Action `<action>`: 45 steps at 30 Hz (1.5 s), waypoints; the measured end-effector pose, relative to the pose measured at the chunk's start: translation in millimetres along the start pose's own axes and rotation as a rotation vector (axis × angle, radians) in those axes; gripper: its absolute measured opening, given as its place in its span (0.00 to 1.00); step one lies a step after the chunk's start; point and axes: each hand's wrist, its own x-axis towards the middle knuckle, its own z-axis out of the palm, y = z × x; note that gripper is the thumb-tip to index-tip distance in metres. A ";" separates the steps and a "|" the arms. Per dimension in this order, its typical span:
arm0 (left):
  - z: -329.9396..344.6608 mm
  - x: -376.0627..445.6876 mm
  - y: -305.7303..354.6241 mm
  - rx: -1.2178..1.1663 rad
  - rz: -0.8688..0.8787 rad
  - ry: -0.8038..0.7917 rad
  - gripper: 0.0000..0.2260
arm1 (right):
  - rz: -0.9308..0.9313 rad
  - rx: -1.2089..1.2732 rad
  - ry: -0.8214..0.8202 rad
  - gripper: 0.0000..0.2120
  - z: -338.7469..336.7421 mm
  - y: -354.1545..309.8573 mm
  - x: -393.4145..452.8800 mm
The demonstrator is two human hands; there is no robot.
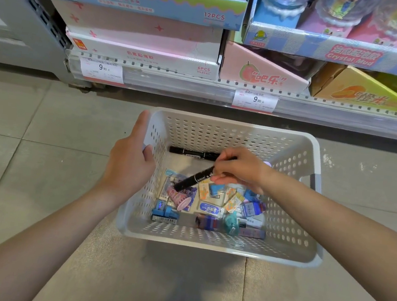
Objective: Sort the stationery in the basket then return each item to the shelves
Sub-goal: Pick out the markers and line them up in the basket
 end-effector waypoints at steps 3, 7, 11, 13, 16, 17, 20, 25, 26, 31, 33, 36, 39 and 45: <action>-0.6 -0.1 1.0 0.000 -0.002 0.001 0.30 | 0.115 0.272 -0.039 0.09 1.7 6.8 -1.8; -1.0 -1.9 4.4 -0.003 -0.001 0.006 0.30 | 0.176 0.292 -0.049 0.07 2.8 14.2 -2.3; -0.7 -1.6 3.7 -0.010 -0.021 0.000 0.31 | 0.231 0.289 -0.176 0.05 2.0 15.7 -4.1; -0.4 -1.8 4.7 -0.006 -0.021 -0.001 0.31 | 0.234 0.263 -0.283 0.09 2.1 12.9 -7.3; -0.3 -2.4 5.7 0.001 -0.015 0.000 0.31 | 0.290 0.227 -0.431 0.18 2.9 13.2 -11.6; -0.4 -2.5 6.3 0.004 -0.012 -0.002 0.31 | 0.316 0.235 -0.458 0.19 4.0 15.2 -11.8; -0.3 -2.4 7.5 0.008 -0.010 0.010 0.30 | 0.338 0.256 -0.428 0.13 11.7 20.5 -9.1; 0.5 -2.5 6.8 0.010 -0.014 0.007 0.30 | 0.104 0.050 -0.194 0.15 25.9 30.5 -5.3; 0.8 -2.1 6.0 0.013 -0.015 0.005 0.30 | 0.051 0.031 -0.182 0.13 28.2 31.1 -5.5; 1.2 -0.5 -0.1 0.002 -0.031 0.001 0.30 | -0.055 -0.092 -0.023 0.10 33.9 28.2 -0.6; 1.0 -0.9 -0.1 0.001 -0.036 -0.001 0.30 | -0.109 -0.170 0.079 0.11 33.0 25.3 -1.0; 0.3 -1.5 2.4 0.007 -0.028 0.007 0.30 | -0.115 -0.016 0.244 0.12 29.7 25.3 1.8; 0.1 -0.9 2.7 0.013 -0.032 0.016 0.30 | -0.007 0.341 0.328 0.11 33.3 31.5 11.9; 1.9 -1.2 2.2 0.008 -0.037 0.029 0.30 | 0.259 0.648 0.474 0.12 56.6 36.2 36.3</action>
